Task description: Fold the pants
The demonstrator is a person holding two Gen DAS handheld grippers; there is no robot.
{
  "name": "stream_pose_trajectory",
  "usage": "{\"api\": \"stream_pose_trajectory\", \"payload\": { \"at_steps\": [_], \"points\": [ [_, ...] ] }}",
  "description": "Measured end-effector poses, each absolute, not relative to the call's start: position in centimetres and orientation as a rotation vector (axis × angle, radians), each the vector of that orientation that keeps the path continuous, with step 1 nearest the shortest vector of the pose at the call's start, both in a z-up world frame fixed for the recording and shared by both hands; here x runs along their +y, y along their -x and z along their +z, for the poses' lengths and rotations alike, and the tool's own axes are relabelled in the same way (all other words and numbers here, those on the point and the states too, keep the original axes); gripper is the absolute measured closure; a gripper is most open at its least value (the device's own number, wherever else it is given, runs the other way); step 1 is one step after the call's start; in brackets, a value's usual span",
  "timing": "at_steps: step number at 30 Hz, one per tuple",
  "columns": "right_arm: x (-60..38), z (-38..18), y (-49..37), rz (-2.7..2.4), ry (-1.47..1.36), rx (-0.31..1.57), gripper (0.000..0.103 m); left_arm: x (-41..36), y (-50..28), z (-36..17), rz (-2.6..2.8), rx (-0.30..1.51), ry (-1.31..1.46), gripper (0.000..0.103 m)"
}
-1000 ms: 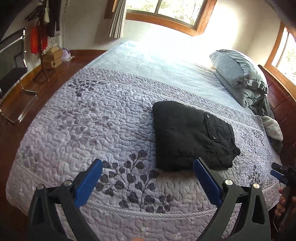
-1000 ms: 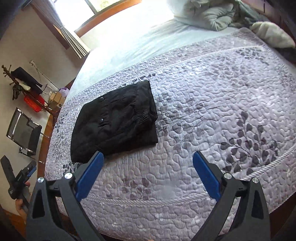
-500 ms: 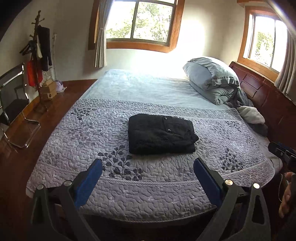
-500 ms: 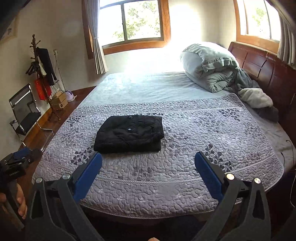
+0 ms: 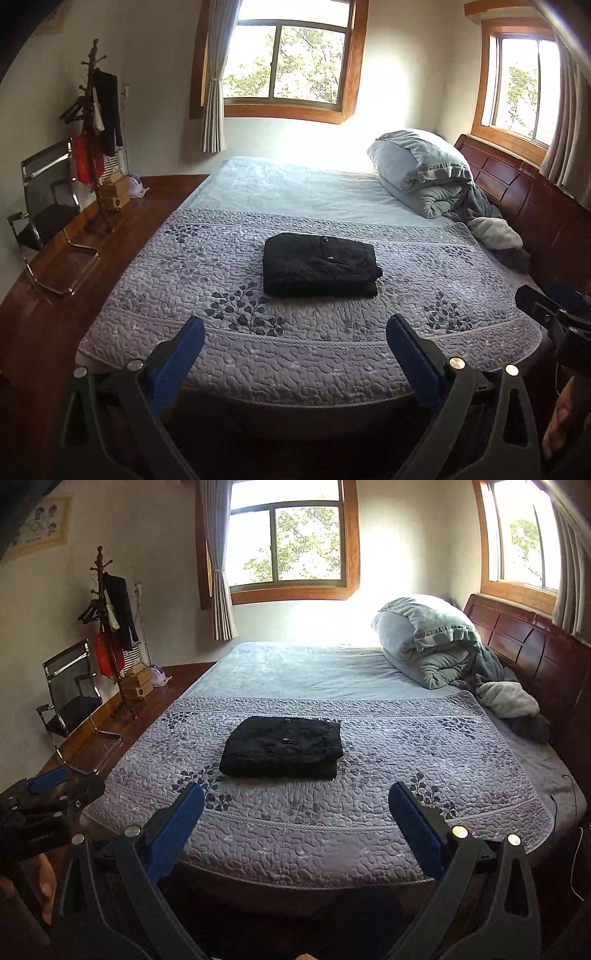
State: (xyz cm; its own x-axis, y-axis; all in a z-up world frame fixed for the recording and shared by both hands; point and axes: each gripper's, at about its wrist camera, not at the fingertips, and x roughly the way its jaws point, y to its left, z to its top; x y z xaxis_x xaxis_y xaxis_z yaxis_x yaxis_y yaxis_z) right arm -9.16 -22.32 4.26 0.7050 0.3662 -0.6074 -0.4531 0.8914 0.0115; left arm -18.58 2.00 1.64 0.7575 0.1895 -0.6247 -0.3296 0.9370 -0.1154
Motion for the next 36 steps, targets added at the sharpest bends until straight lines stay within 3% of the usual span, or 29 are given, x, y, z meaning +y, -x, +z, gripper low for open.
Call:
{"api": "stream_pose_trajectory", "payload": {
  "at_steps": [17, 36],
  "points": [
    [-22.0, 5.3, 12.1, 0.484, 0.118, 0.638, 0.003, 1.8, 21.3, 3.6, 0.311, 0.634, 0.242, 0.004],
    [-20.9, 4.4, 10.4, 0.500, 0.123, 0.651, 0.003, 2.0, 19.1, 2.9, 0.288, 0.671, 0.265, 0.004]
  ]
}}
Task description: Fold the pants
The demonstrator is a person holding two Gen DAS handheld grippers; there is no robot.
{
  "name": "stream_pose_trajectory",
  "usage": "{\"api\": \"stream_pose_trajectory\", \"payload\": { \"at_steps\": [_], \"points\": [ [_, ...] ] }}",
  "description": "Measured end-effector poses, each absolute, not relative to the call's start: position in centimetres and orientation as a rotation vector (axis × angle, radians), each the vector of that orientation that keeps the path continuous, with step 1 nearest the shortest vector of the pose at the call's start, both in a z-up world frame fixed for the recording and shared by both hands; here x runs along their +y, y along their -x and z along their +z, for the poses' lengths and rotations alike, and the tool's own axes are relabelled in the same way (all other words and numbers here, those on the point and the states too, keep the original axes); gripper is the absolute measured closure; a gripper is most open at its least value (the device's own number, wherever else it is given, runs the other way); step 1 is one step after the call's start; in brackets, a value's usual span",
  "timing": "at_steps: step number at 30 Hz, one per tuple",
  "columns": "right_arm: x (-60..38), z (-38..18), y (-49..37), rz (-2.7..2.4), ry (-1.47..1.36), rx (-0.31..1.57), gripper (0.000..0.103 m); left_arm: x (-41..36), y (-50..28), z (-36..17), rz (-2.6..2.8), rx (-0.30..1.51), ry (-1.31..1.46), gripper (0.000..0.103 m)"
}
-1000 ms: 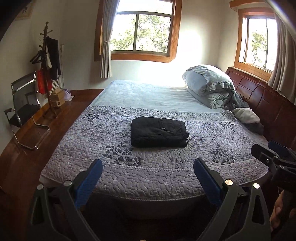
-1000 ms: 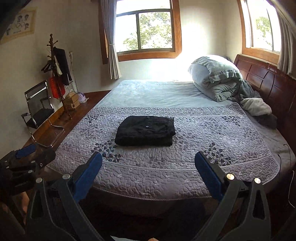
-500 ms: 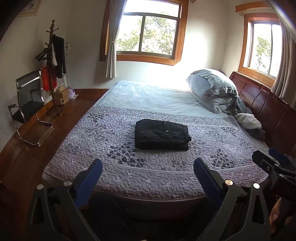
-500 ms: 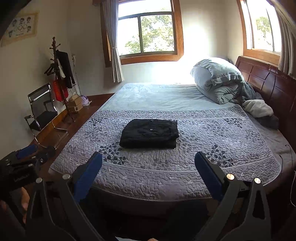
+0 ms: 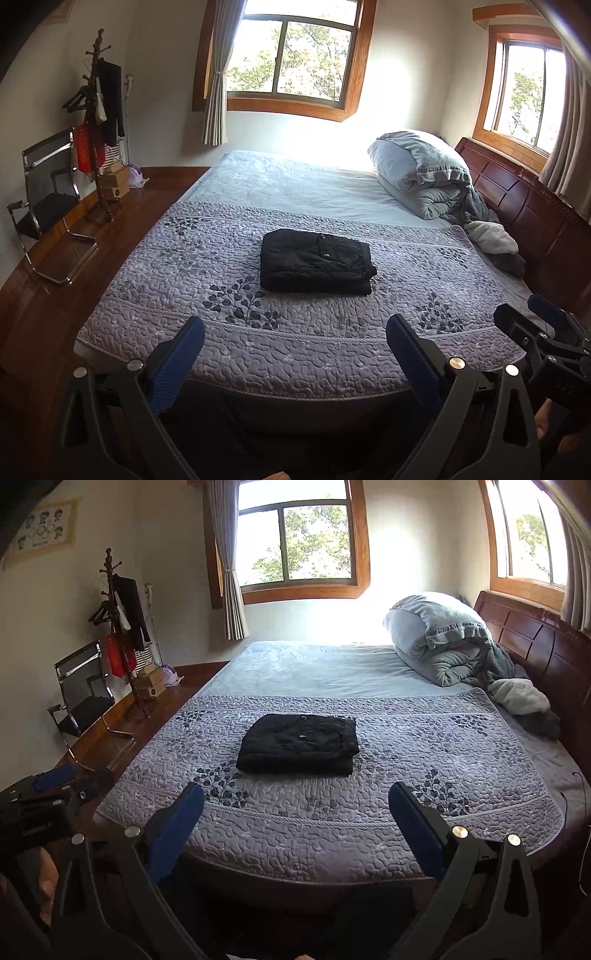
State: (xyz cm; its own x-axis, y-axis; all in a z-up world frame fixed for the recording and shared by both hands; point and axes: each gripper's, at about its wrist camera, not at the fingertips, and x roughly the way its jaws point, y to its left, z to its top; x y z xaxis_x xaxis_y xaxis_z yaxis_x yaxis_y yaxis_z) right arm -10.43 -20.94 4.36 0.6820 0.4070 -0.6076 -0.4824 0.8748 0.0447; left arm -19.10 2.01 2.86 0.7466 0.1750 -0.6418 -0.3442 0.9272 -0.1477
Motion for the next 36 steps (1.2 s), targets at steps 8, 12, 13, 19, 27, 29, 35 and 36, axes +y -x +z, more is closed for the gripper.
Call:
{"api": "stream_pose_trajectory", "payload": {
  "at_steps": [8, 12, 13, 19, 27, 29, 35, 36],
  "points": [
    [-20.8, 4.2, 9.9, 0.507, 0.120, 0.647, 0.003, 1.7, 17.9, 2.8, 0.272, 0.681, 0.262, 0.004],
    [-20.7, 3.9, 9.6, 0.510, 0.122, 0.651, 0.003, 1.5, 17.6, 2.8, 0.275, 0.683, 0.249, 0.004],
    [-20.8, 3.8, 9.6, 0.509, 0.120, 0.652, 0.003, 1.5, 17.6, 2.8, 0.273, 0.683, 0.255, 0.004],
    [-20.9, 3.5, 9.5, 0.497, 0.114, 0.658, 0.003, 1.3, 17.4, 3.1, 0.276, 0.664, 0.247, 0.004],
    [-20.9, 3.1, 9.4, 0.489, 0.110, 0.671, 0.003, 1.2, 17.3, 3.0, 0.327, 0.661, 0.228, 0.004],
    [-20.9, 3.2, 9.4, 0.487, 0.110, 0.668, 0.003, 1.2, 17.1, 2.9, 0.327, 0.665, 0.226, 0.004],
    [-21.0, 3.3, 9.1, 0.484, 0.112, 0.664, 0.003, 1.3, 17.2, 2.9, 0.322, 0.666, 0.227, 0.004],
    [-20.9, 3.3, 9.1, 0.484, 0.114, 0.664, 0.003, 1.4, 17.2, 2.9, 0.321, 0.670, 0.232, 0.004]
  ]
}}
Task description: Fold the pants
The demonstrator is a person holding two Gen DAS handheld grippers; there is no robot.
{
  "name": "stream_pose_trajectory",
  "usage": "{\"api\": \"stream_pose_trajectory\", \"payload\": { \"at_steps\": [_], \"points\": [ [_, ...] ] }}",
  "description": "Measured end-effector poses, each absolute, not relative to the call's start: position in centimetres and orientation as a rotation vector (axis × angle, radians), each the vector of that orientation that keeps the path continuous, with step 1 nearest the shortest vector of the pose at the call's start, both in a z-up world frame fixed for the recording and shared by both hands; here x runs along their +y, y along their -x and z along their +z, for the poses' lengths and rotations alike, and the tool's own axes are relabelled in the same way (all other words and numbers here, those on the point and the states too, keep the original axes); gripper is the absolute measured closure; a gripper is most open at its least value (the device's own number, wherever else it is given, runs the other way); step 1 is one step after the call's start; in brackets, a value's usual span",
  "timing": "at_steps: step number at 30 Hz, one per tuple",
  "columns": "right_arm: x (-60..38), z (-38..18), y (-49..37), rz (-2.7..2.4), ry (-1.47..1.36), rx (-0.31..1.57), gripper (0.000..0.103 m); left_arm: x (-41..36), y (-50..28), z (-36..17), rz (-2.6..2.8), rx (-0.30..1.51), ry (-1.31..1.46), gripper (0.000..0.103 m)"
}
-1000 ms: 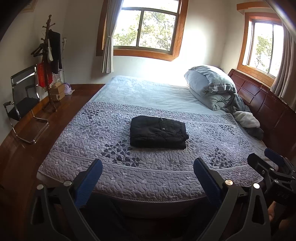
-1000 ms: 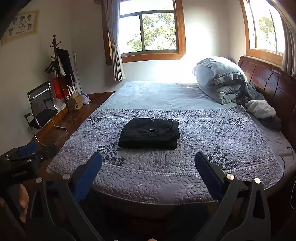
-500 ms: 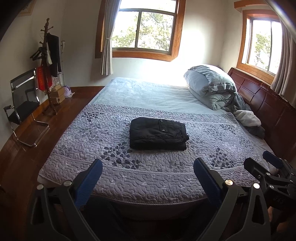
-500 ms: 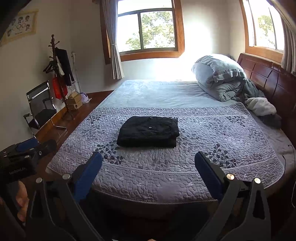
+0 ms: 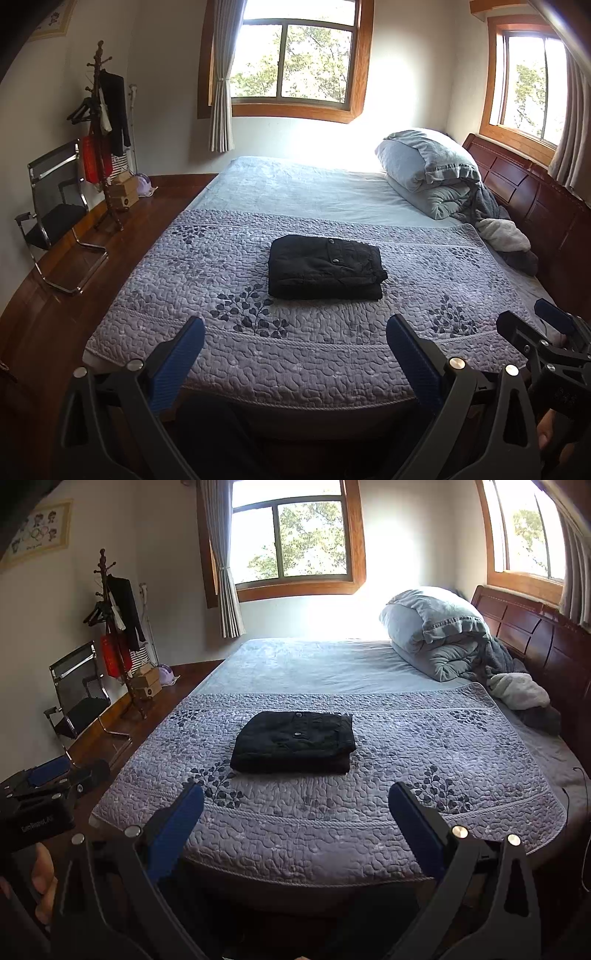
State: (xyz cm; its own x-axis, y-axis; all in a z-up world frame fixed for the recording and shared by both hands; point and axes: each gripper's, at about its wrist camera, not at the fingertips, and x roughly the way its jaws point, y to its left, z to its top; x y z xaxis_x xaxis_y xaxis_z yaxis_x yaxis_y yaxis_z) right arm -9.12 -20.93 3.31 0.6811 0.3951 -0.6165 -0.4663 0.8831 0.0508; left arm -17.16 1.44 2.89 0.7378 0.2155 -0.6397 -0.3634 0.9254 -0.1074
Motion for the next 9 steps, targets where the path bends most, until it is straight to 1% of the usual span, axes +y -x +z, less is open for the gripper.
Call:
{"api": "stream_pose_trajectory", "payload": {
  "at_steps": [9],
  "points": [
    [-20.86, 3.52, 8.72, 0.470, 0.119, 0.656, 0.003, 1.24, 17.47, 2.93, 0.318, 0.669, 0.217, 0.004]
  ]
}}
